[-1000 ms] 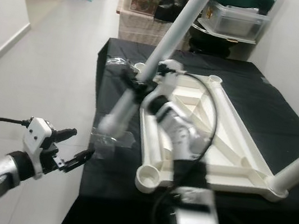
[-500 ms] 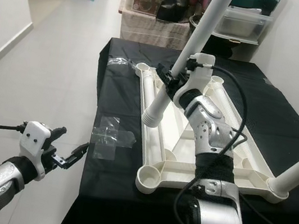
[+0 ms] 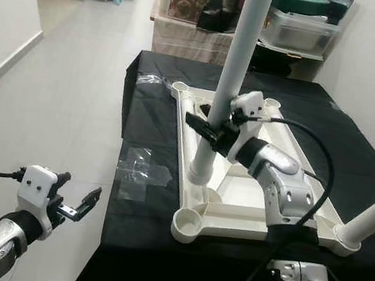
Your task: Building children table
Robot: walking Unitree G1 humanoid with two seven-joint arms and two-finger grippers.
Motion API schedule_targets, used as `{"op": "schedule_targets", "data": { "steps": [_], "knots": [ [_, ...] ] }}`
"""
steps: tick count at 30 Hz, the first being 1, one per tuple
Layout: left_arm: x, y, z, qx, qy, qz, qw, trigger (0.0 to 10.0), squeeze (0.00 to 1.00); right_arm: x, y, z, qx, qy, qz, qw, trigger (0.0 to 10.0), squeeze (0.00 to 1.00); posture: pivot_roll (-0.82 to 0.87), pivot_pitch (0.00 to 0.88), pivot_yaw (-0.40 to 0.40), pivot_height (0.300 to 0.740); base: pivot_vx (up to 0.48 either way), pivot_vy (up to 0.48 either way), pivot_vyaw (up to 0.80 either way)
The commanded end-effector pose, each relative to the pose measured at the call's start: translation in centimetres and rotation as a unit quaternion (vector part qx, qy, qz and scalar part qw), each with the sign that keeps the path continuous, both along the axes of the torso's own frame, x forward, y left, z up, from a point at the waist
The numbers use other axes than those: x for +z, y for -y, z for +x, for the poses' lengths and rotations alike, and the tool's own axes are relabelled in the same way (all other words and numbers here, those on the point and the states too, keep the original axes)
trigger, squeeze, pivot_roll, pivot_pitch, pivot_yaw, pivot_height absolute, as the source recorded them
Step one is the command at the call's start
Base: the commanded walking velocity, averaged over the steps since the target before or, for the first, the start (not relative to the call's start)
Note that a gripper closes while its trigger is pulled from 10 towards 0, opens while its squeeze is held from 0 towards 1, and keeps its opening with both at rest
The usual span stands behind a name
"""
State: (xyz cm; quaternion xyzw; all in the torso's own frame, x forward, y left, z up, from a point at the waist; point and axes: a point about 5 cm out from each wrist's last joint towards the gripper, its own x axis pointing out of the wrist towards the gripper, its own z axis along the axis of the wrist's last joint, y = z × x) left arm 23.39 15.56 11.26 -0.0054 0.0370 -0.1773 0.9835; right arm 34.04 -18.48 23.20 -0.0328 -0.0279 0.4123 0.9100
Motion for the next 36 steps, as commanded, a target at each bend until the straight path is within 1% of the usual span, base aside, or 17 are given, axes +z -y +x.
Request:
{"op": "schedule_targets", "data": {
  "steps": [1,2,4,5,7,8,11,13,14,17,22,23,24,28,30,36],
  "knots": [
    [-0.4,0.0,-0.2,0.003,-0.010,0.003,1.000,10.0,0.00,0.7,-0.2,-0.6,0.034,0.004,0.002,0.999,0.0,0.00,0.12,0.000,-0.094,0.740,0.000,0.000,0.00],
    [-0.4,0.0,-0.3,0.005,-0.011,0.003,1.000,10.0,0.00,0.7,-0.2,-0.8,0.043,0.002,0.004,0.999,0.0,0.00,0.12,0.000,-0.094,0.740,0.000,0.000,0.00],
    [-0.5,-0.2,-0.3,0.009,-0.014,0.002,1.000,10.0,0.00,0.3,0.0,-1.5,0.073,-0.001,-0.015,0.997,0.0,0.00,0.12,0.000,-0.093,0.740,0.000,0.000,0.00],
    [-0.5,-0.2,-0.3,0.009,-0.014,0.002,1.000,10.0,0.00,0.3,0.0,-1.5,0.073,-0.001,-0.015,0.997,0.0,0.00,0.12,0.000,-0.093,0.740,0.000,0.000,0.00],
    [-0.5,-0.2,-0.3,0.011,-0.014,0.001,1.000,10.0,0.00,-0.5,0.5,-2.0,0.096,-0.022,-0.028,0.995,0.0,0.00,0.11,0.000,-0.092,0.740,0.000,0.000,0.00],
    [-0.4,-0.2,-0.2,0.011,-0.013,0.001,1.000,10.0,0.00,-0.8,0.6,-2.1,0.101,-0.029,-0.029,0.994,0.0,0.00,0.11,0.000,-0.092,0.740,0.000,0.000,0.00],
    [-0.4,-0.2,-0.2,0.011,-0.013,0.000,1.000,10.0,0.00,-0.9,0.8,-2.2,0.107,-0.032,-0.027,0.993,0.0,0.00,0.11,0.000,-0.092,0.740,0.000,0.000,0.00],
    [-0.4,-0.2,-0.2,0.013,-0.012,0.000,1.000,10.0,0.00,-1.4,0.9,-2.6,0.129,-0.039,-0.030,0.990,0.0,0.00,0.12,0.000,-0.093,0.740,0.000,0.000,0.00],
    [-0.4,-0.2,-0.2,0.013,-0.012,0.000,1.000,10.0,0.00,-1.4,0.9,-2.6,0.129,-0.039,-0.030,0.990,0.0,0.00,0.12,0.000,-0.093,0.740,0.000,0.000,0.00],
    [-0.4,-0.2,-0.2,0.013,-0.013,0.000,1.000,10.0,0.00,-2.0,0.9,-3.1,0.153,-0.053,-0.042,0.986,0.0,0.00,0.12,0.000,-0.093,0.740,0.000,0.000,0.00],
    [-0.4,-0.2,-0.2,0.014,-0.014,0.001,1.000,10.0,0.00,-2.2,0.9,-3.3,0.162,-0.059,-0.046,0.984,0.0,0.00,0.12,0.000,-0.094,0.740,0.000,0.000,0.00],
    [-0.4,-0.3,-0.2,0.014,-0.014,0.001,1.000,10.0,0.00,-2.2,0.8,-3.7,0.180,-0.067,-0.044,0.980,0.0,0.00,0.12,0.000,-0.093,0.740,0.000,0.000,0.00],
    [-0.5,-0.3,-0.1,0.015,-0.014,0.002,1.000,10.0,0.00,-2.2,0.5,-4.5,0.213,-0.078,-0.047,0.973,0.0,0.00,0.12,0.000,-0.093,0.740,0.000,0.000,0.00],
    [-0.5,-0.3,-0.1,0.014,-0.015,0.002,1.000,10.0,0.00,-2.5,0.3,-4.8,0.224,-0.084,-0.051,0.970,0.0,0.00,0.12,0.000,-0.093,0.740,0.000,0.000,0.00],
    [-0.5,-0.2,0.0,0.013,-0.015,0.002,1.000,10.0,0.00,-2.6,0.0,-5.0,0.232,-0.087,-0.046,0.968,0.0,0.00,0.12,0.000,-0.090,0.740,0.000,0.000,0.00],
    [-0.6,-0.1,0.1,0.012,-0.017,0.004,1.000,10.0,0.00,-2.4,-0.7,-5.0,0.238,-0.081,-0.037,0.967,0.0,0.00,0.12,0.000,-0.089,0.740,0.000,0.000,0.00]
  ]
}}
